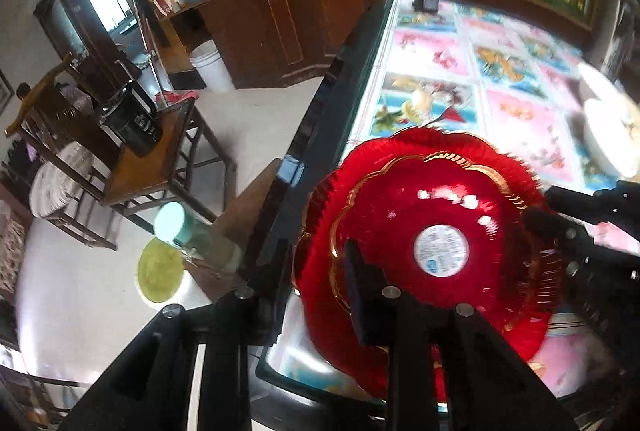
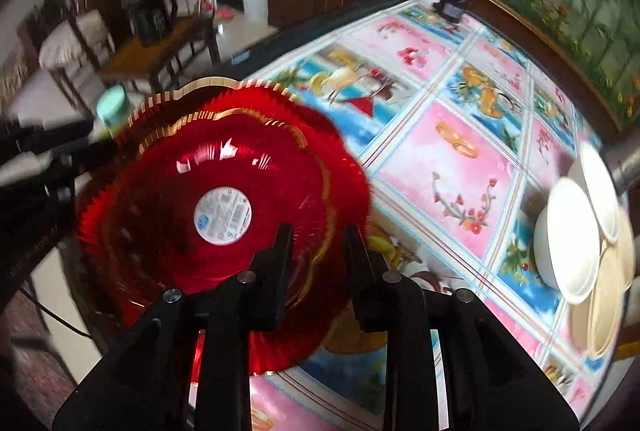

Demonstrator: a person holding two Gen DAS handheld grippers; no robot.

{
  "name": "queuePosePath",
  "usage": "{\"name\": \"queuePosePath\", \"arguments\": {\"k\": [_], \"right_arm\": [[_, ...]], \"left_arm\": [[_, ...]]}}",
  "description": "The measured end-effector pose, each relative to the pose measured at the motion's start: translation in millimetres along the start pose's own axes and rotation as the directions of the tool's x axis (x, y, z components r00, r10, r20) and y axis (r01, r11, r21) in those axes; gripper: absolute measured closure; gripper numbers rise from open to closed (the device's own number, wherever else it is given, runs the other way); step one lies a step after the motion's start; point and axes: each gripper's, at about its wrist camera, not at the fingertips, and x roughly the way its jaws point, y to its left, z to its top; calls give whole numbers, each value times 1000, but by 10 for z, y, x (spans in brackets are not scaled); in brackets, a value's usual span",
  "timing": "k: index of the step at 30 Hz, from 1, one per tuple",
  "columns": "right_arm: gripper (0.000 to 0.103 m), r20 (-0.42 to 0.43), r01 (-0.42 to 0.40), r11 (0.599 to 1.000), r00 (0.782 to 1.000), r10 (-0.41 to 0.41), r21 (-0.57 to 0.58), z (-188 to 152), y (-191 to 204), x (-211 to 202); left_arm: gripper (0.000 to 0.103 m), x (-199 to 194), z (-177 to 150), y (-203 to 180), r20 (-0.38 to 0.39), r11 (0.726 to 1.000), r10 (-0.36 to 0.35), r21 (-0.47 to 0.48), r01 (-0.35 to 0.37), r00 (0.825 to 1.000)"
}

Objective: Organize plates and bowls
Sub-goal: 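Carry the small red plate onto the large red plate and release, then withdraw the right gripper and move it toward the beige bowls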

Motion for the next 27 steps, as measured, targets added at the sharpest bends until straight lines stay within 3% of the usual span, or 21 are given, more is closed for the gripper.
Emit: {"name": "queuePosePath", "arguments": {"k": [4,6,10,13,16,27], "right_arm": [[77,138,-162,975,980,141,155,-150,-356,-257],[77,188,-199,959,969,161,204,-283,-495,-352],[77,240,-194,955,961,139,224,-544,-652,-528],[77,279,-191,949,953,118,251,-772,-813,-709],[77,306,-162,948,949,73,275,-974,-972,-909],[77,368,-103,917,929,-51,386,-1655,-1612,-1520]], "left_arm": [[72,-160,-32,-94,49,997,-58,-41,60,997],[67,-264,-58,-207,87,997,-65,-40,69,994],[46,-511,-101,-495,176,997,-69,-21,74,982],[36,-673,-138,-737,237,997,-77,2,79,968],[32,-802,-174,-1005,268,995,-94,48,84,959],[31,-1143,-333,-1798,298,976,-189,159,146,936]]}}
